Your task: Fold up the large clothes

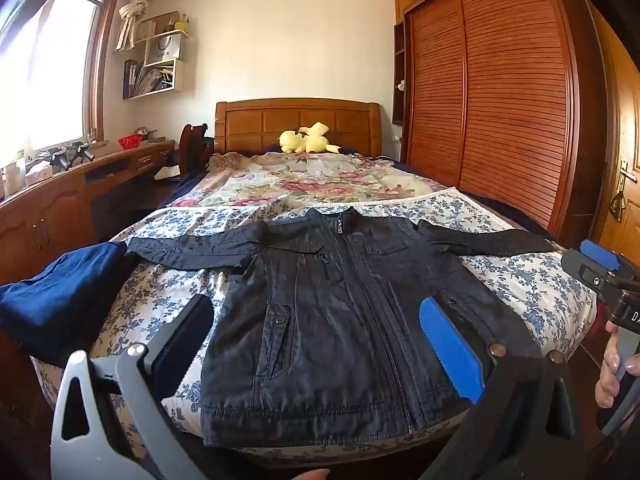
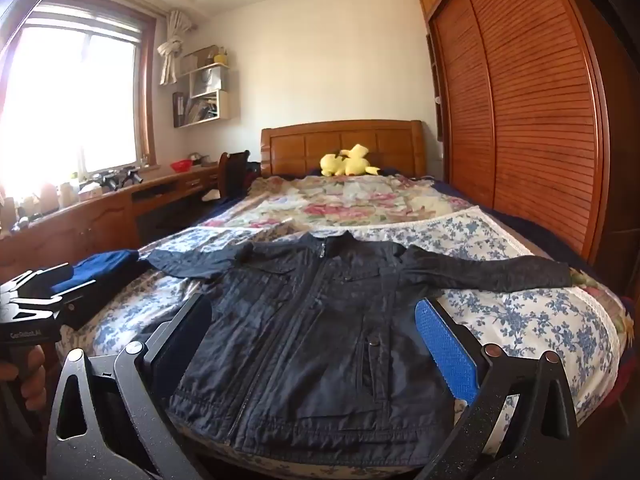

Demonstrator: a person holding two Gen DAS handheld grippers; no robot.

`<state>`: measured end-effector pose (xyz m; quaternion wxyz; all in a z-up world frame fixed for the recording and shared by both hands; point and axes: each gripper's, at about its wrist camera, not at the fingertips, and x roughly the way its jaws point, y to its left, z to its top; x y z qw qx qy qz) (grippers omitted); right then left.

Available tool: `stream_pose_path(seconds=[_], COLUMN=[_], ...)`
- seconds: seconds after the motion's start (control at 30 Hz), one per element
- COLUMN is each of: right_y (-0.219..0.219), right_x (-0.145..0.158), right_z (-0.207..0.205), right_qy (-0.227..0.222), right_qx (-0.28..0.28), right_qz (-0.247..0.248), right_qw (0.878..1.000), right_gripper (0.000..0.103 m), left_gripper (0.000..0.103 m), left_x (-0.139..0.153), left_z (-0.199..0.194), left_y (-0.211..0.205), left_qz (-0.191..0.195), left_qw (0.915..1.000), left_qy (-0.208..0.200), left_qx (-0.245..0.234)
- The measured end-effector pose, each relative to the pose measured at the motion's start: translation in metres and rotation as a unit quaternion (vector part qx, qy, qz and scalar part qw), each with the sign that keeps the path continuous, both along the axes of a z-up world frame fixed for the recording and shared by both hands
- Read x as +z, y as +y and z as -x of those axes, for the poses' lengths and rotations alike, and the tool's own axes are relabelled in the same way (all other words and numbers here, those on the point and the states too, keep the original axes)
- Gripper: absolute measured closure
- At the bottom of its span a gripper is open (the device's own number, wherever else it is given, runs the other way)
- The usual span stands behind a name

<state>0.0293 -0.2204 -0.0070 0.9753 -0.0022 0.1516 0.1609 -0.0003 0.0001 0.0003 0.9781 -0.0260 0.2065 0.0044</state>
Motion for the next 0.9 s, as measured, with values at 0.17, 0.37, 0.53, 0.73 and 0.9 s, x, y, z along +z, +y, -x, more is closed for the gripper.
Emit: stream_pose_path(seconds=[0.17, 0.37, 0.53, 0.73, 0.9], right_y=[0.0027, 0.0022, 0.0056, 0.0067, 0.0074], right_x=[0.0004, 0.0002, -0.0016, -0.0012, -0.001], right_z=[0.0012, 0.0008, 0.0035, 0.0032, 0.0037], right_qy=[-0.001, -0.001, -0.002, -0.002, -0.002], right_qx=[0.001, 0.001, 0.0, 0.001, 0.002], right_qz=[0.004, 0.003, 0.006, 0.007, 0.007], right_qw=[1.0, 1.0, 1.0, 1.0, 1.0], right_gripper=[0.0, 0.0, 0.0, 0.0, 0.0], left_gripper=[0.0, 0.0, 0.0, 0.0, 0.0], left_x=[-0.0015, -0.0028, 0.0002, 0.0017, 0.0041], left_z=[0.0026, 0.0025, 0.0027, 0.0017, 0.0032], left_y=[0.0003, -0.0003, 0.0008, -0.0016, -0.0042], left_qz=[-0.001, -0.005, -0.005, -0.01, -0.01], left_qw=[1.0, 1.0, 1.0, 0.9999, 0.9999], left_qy=[-0.004, -0.004, -0.002, -0.002, -0.004], left_qx=[0.003, 0.003, 0.004, 0.005, 0.004])
